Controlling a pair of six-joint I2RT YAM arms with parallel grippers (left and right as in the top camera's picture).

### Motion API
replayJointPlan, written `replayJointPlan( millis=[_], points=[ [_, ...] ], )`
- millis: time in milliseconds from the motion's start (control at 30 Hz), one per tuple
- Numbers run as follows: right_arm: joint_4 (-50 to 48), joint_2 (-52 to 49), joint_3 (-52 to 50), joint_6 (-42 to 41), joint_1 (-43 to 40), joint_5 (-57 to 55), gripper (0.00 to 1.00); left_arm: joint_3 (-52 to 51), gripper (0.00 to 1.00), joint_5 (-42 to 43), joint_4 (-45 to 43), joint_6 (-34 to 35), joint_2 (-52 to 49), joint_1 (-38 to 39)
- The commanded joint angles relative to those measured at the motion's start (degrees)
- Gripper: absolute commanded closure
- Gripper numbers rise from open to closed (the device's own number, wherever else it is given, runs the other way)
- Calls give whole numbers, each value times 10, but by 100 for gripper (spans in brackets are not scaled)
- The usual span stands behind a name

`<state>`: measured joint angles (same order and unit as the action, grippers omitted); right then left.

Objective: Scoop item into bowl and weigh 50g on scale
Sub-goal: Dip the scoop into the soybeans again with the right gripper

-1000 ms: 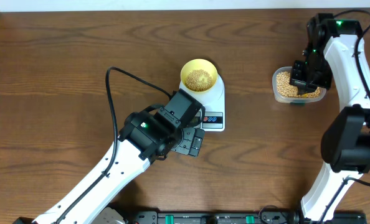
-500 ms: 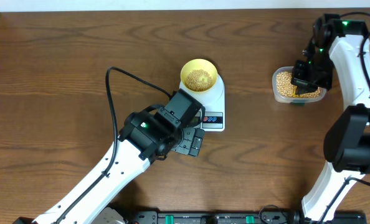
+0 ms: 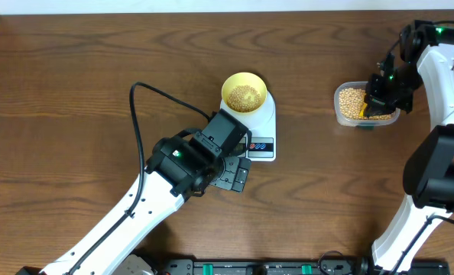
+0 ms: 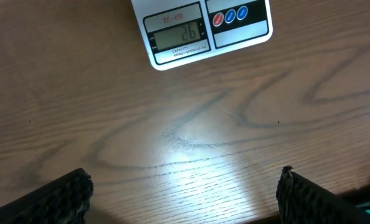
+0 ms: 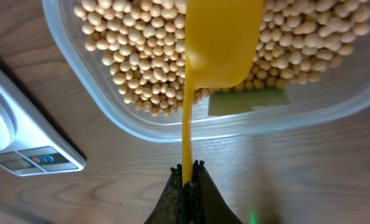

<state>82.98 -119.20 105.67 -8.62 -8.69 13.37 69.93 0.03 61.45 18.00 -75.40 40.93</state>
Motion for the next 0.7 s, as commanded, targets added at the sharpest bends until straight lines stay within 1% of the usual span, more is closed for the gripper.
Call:
replayJointPlan(
  millis=[0,100,267,433,667],
  points=[
    [-3,-18,-8,19,0,27,99,7,3,-7,1,-5,-3,-1],
    [1,-18,-8,22,0,30,99,7,3,-7,1,-5,-3,-1],
    [10,-18,-8,51,-2,68,99,7,3,-7,1,-5,-3,-1],
    [21,-18,-8,64,-9,72,99,7,3,-7,1,-5,-3,-1],
    [39,-18,-8,107,-42,92,99,7,3,-7,1,-5,-3,-1]
  ],
)
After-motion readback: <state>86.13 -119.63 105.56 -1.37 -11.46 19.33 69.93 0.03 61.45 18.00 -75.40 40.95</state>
